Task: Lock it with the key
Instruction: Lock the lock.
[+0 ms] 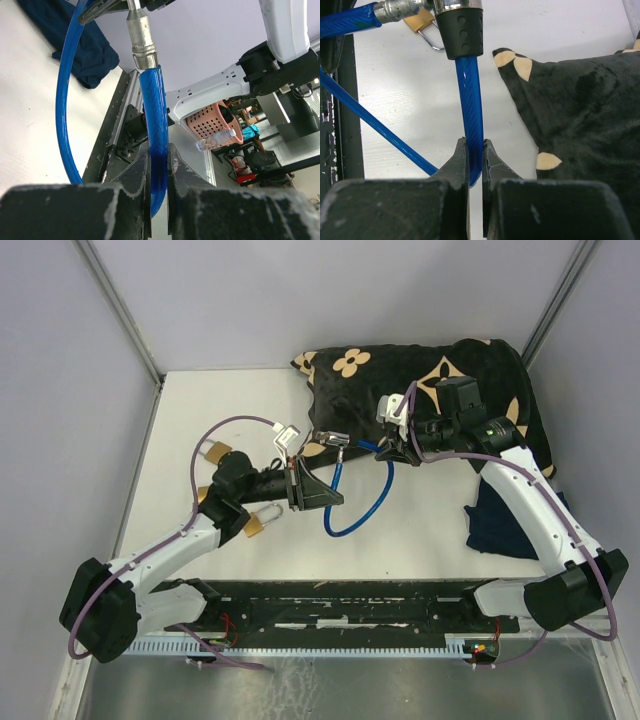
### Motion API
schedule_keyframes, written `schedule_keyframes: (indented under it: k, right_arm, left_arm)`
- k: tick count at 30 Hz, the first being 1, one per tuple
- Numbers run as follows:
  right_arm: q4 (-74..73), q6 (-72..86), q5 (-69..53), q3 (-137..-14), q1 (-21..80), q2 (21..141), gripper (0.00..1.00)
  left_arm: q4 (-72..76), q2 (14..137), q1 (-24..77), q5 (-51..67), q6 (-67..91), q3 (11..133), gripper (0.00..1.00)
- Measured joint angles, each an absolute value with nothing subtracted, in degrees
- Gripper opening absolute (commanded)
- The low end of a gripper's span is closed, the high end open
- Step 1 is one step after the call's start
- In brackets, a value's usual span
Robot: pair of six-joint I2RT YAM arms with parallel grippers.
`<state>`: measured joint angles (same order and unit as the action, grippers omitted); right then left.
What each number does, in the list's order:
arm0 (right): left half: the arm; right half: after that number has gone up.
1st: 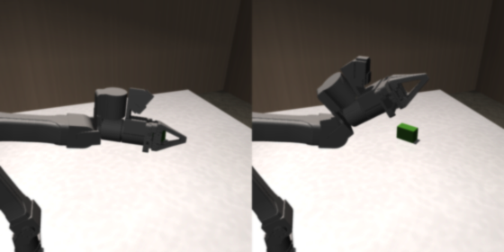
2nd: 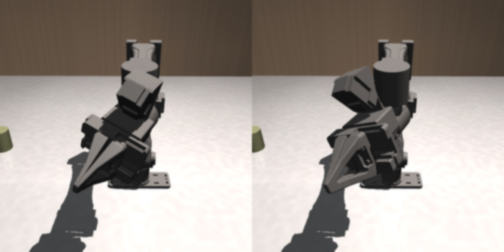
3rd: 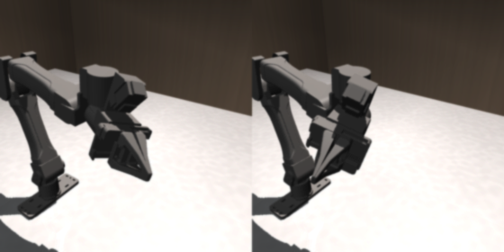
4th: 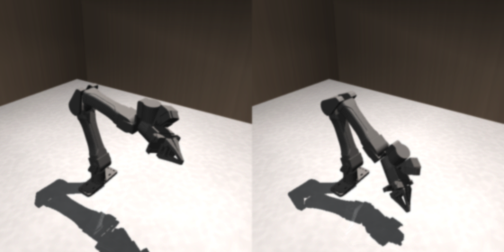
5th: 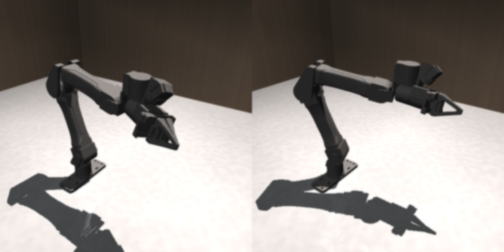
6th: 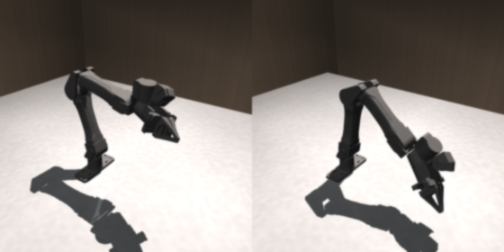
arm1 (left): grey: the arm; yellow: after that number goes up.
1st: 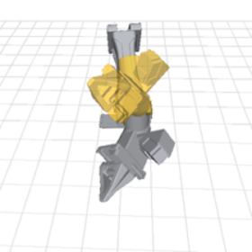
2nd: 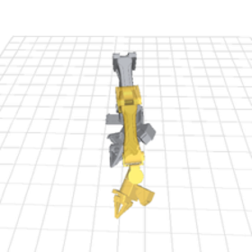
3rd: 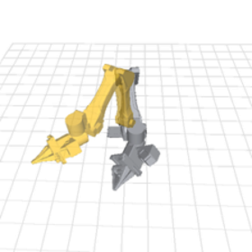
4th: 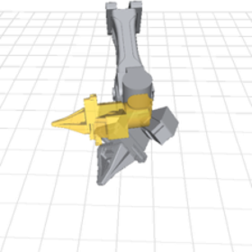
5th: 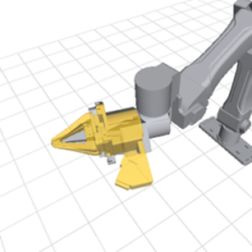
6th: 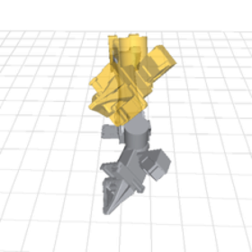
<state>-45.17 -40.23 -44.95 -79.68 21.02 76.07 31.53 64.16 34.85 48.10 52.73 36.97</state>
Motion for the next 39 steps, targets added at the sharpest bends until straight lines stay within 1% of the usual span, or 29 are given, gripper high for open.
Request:
schedule_keyframes:
  k: [20, 39]
  right_arm:
    - [-45.36, -40.91, -44.82, -79.68, 21.39, 75.88, 0.02]
    - [-45.06, -39.38, -42.81, -79.68, 21.65, 75.79, 0.02]
  left_arm:
    - [35.35, 64.14, 33.98, 48.64, 57.19, 36.97, 0.03]
    - [35.24, 64.58, 33.82, 48.60, 57.63, 36.97, 0.03]
